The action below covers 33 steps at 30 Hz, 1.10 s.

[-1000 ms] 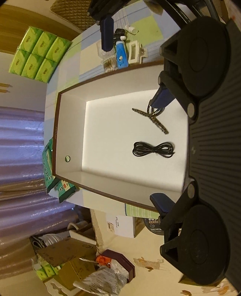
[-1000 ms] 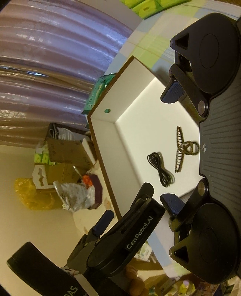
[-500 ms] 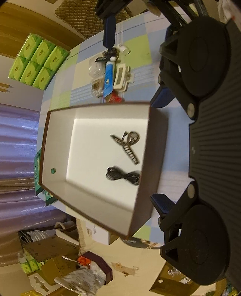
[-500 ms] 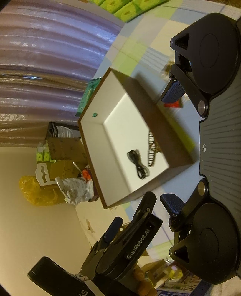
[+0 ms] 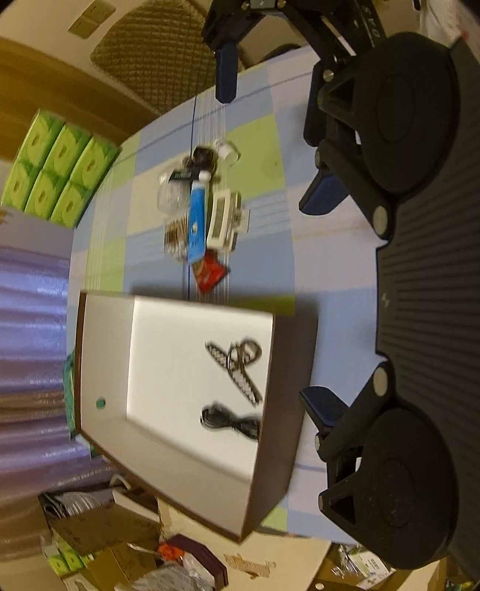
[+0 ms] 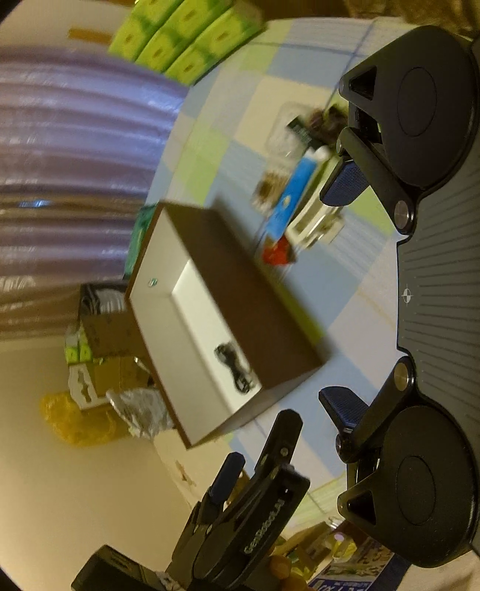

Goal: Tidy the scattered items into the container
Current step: 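Withdraw both tools from the box back toward the remaining items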

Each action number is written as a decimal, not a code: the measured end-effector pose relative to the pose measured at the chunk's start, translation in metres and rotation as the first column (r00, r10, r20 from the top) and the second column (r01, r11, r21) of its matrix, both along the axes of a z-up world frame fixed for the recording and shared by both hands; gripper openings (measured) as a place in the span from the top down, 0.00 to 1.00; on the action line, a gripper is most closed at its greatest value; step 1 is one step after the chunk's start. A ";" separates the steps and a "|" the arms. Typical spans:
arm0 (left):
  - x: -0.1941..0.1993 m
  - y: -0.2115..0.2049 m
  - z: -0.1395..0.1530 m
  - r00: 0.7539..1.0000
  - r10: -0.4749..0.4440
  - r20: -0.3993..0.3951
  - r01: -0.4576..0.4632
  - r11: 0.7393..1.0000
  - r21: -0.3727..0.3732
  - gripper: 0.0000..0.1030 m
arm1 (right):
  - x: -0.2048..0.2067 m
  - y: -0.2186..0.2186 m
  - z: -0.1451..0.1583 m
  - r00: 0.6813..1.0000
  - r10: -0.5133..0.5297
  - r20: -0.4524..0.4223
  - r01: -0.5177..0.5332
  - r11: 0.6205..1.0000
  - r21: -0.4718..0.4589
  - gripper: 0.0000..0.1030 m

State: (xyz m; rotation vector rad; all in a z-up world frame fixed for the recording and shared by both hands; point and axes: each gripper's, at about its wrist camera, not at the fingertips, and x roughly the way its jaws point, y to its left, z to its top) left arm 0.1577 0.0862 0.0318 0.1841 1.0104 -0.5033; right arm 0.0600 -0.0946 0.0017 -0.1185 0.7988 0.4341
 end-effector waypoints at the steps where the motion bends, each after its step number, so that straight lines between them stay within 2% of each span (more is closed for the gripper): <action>1: -0.002 -0.006 0.000 1.000 -0.013 0.002 0.013 1.000 -0.006 0.05 | -0.002 -0.006 0.000 1.000 -0.012 -0.003 0.012 1.000 -0.003 0.02; 13: -0.008 -0.070 -0.008 0.992 -0.123 0.006 0.123 0.992 -0.023 0.06 | -0.021 -0.076 -0.003 0.987 -0.157 -0.032 0.156 0.988 -0.020 0.02; 20: -0.005 -0.106 -0.018 0.984 -0.177 0.029 0.178 0.983 -0.037 0.06 | -0.015 -0.110 -0.016 0.964 -0.263 -0.050 0.261 0.965 -0.037 0.02; 25: 0.004 -0.128 -0.037 0.982 -0.187 0.039 0.188 0.982 -0.016 0.08 | -0.006 -0.132 -0.029 0.941 -0.331 -0.070 0.329 0.944 -0.034 0.02; 33: 0.021 -0.143 -0.056 0.983 -0.179 0.047 0.180 0.984 -0.003 0.10 | 0.007 -0.146 -0.045 0.931 -0.356 -0.081 0.355 0.934 -0.026 0.02</action>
